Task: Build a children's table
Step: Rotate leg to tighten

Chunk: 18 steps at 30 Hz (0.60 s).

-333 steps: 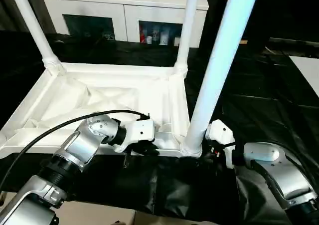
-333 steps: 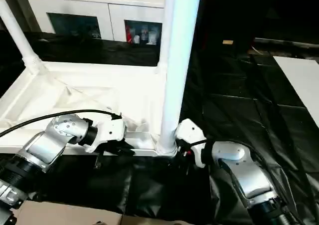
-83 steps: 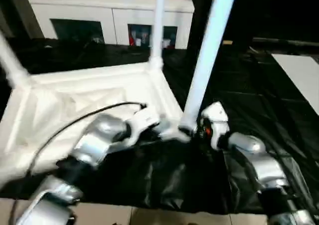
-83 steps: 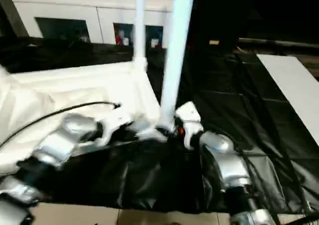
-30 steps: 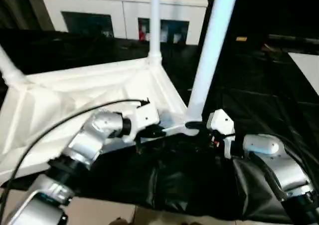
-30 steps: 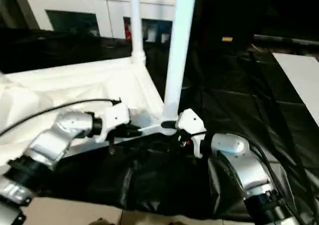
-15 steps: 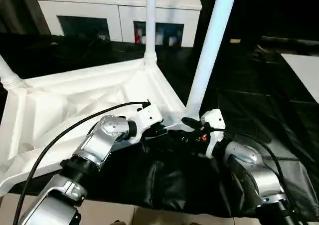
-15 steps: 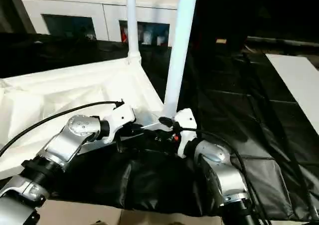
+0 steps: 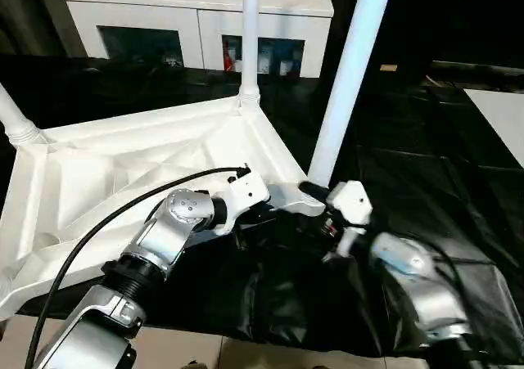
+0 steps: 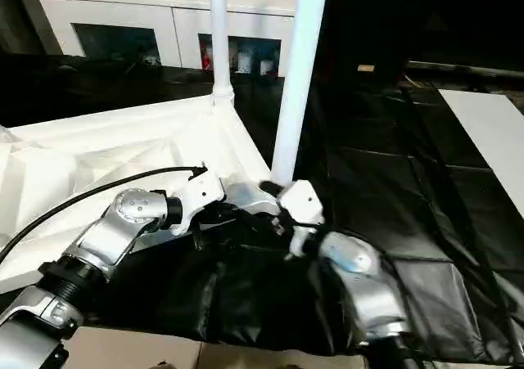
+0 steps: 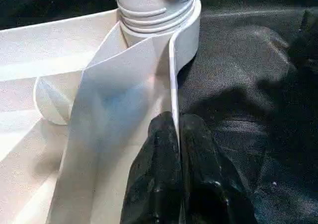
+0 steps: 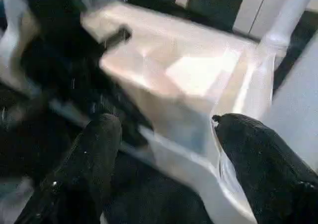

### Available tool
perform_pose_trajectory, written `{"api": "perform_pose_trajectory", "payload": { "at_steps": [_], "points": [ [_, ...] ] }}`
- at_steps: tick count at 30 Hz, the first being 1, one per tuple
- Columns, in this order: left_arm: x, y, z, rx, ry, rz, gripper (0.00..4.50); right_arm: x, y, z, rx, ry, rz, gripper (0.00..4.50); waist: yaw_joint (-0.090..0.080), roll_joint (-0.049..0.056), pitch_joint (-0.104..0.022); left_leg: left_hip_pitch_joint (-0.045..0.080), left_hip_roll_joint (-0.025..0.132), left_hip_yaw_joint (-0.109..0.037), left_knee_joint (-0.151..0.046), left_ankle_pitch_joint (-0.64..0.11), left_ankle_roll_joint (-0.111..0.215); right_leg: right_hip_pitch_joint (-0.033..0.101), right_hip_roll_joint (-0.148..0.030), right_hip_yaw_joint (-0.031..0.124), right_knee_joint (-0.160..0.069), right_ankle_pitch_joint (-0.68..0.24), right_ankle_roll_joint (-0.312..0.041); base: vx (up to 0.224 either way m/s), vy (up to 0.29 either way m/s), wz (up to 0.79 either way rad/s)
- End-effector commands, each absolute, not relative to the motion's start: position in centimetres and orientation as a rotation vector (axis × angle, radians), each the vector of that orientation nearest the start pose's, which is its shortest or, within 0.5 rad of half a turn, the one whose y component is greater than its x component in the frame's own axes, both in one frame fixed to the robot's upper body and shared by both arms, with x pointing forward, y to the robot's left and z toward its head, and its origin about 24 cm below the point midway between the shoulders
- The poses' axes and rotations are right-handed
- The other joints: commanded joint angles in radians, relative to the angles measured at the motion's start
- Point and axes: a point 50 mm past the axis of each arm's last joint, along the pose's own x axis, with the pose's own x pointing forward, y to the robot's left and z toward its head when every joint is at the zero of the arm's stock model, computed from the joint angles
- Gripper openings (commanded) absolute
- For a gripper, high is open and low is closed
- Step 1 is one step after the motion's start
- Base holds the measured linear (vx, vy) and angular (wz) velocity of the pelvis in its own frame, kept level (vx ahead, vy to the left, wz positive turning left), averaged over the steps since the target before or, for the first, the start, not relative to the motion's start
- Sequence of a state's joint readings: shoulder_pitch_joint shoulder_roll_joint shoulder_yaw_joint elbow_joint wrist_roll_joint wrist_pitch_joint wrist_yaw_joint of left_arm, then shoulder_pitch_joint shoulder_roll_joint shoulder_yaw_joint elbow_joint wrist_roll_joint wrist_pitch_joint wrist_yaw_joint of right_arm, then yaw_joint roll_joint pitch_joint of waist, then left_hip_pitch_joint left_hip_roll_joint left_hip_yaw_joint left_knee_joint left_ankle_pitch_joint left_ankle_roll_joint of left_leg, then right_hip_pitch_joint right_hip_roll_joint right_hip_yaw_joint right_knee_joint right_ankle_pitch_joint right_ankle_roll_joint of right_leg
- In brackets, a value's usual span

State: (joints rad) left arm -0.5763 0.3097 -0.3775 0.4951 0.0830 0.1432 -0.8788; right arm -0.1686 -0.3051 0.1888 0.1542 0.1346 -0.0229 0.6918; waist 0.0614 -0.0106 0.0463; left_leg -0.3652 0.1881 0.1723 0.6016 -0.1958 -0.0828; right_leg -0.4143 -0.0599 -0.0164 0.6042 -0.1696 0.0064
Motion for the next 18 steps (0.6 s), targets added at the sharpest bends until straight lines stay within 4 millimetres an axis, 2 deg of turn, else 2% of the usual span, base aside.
{"api": "perform_pose_trajectory", "payload": {
  "at_steps": [1, 2, 3, 5, 8, 10, 11, 12, 14, 17, 18],
  "points": [
    [31.4, 10.6, 3.7, 0.540, 0.421, -1.145, 0.00, 26.0, -14.0, 4.7, -0.197, 0.084, 0.928, 3.51, 0.000, -0.001, -0.053, 0.000, 0.029, -0.009, -0.082, -0.265, 0.040, 0.047, -0.059, 0.030, -0.080, -0.299, -0.171, 0.000, 0.000, 0.00],
    [31.4, 10.6, 3.7, 0.540, 0.421, -1.145, 0.00, 26.0, -14.0, 4.7, -0.197, 0.084, 0.928, 3.51, 0.000, -0.003, -0.053, 0.000, 0.029, -0.008, -0.082, -0.267, 0.044, 0.048, -0.058, 0.030, -0.081, -0.301, -0.171, 0.000, 0.000, 0.00],
    [31.4, 10.7, 3.7, 0.544, 0.422, -1.151, 0.00, 25.6, -14.8, 4.7, -0.213, 0.106, 0.959, 3.51, 0.000, -0.004, -0.053, -0.002, 0.030, -0.009, -0.082, -0.266, 0.048, 0.050, -0.059, 0.029, -0.081, -0.309, -0.170, 0.000, 0.000, 0.00],
    [31.4, 10.9, 3.8, 0.548, 0.422, -1.161, 0.00, 25.4, -15.6, 4.8, -0.228, 0.123, 0.969, 3.51, 0.000, 0.000, -0.053, 0.000, 0.031, -0.010, -0.082, -0.268, 0.048, 0.048, -0.060, 0.029, -0.082, -0.315, -0.170, 0.000, 0.000, 0.00],
    [30.9, 10.9, 4.1, 0.564, 0.410, -1.239, 0.00, 26.5, -18.6, 5.7, -0.272, 0.128, 0.837, 3.51, 0.000, -0.004, -0.054, -0.001, 0.030, -0.010, -0.082, -0.261, 0.047, 0.049, -0.061, 0.029, -0.083, -0.322, -0.172, 0.000, 0.000, 0.00],
    [30.0, 11.1, 4.2, 0.576, 0.414, -1.326, 0.00, 27.3, -20.0, 6.4, -0.239, 0.127, 0.774, 3.51, -0.005, -0.002, -0.056, 0.000, 0.029, -0.009, -0.080, -0.253, 0.048, 0.050, -0.059, 0.029, -0.079, -0.298, -0.185, 0.000, 0.000, 0.00],
    [29.7, 11.1, 4.2, 0.582, 0.418, -1.356, 0.00, 27.4, -20.2, 6.5, -0.245, 0.128, 0.777, 3.51, -0.006, 0.002, -0.056, -0.001, 0.030, -0.010, -0.081, -0.250, 0.048, 0.050, -0.059, 0.029, -0.078, -0.291, -0.190, 0.000, 0.000, 0.00],
    [29.4, 11.2, 4.2, 0.583, 0.420, -1.381, 0.00, 27.3, -20.3, 6.6, -0.258, 0.133, 0.791, 3.51, -0.007, 0.001, -0.055, 0.002, 0.032, -0.007, -0.079, -0.250, 0.050, 0.046, -0.058, 0.029, -0.079, -0.280, -0.196, 0.000, 0.000, 0.00],
    [28.7, 11.4, 4.3, 0.583, 0.426, -1.430, 0.00, 27.2, -20.3, 6.7, -0.271, 0.152, 0.832, 3.51, -0.005, 0.002, -0.057, 0.003, 0.033, -0.007, -0.078, -0.237, 0.054, 0.050, -0.058, 0.028, -0.074, -0.252, -0.207, 0.000, 0.000, 0.00],
    [28.3, 11.6, 4.6, 0.600, 0.424, -1.457, 0.00, 26.9, -19.9, 6.7, -0.275, 0.169, 0.889, 3.51, 0.000, 0.006, -0.058, 0.009, 0.036, -0.003, -0.076, -0.226, 0.062, 0.046, -0.056, 0.029, -0.070, -0.192, -0.233, 0.000, 0.000, 0.00],
    [28.2, 11.7, 4.7, 0.609, 0.425, -1.463, 0.00, 26.7, -19.5, 6.7, -0.257, 0.177, 0.925, 3.69, -0.001, 0.002, -0.057, 0.009, 0.035, -0.002, -0.077, -0.230, 0.064, 0.047, -0.053, 0.027, -0.069, -0.178, -0.240, 0.000, 0.000, 0.00]
  ]
}}
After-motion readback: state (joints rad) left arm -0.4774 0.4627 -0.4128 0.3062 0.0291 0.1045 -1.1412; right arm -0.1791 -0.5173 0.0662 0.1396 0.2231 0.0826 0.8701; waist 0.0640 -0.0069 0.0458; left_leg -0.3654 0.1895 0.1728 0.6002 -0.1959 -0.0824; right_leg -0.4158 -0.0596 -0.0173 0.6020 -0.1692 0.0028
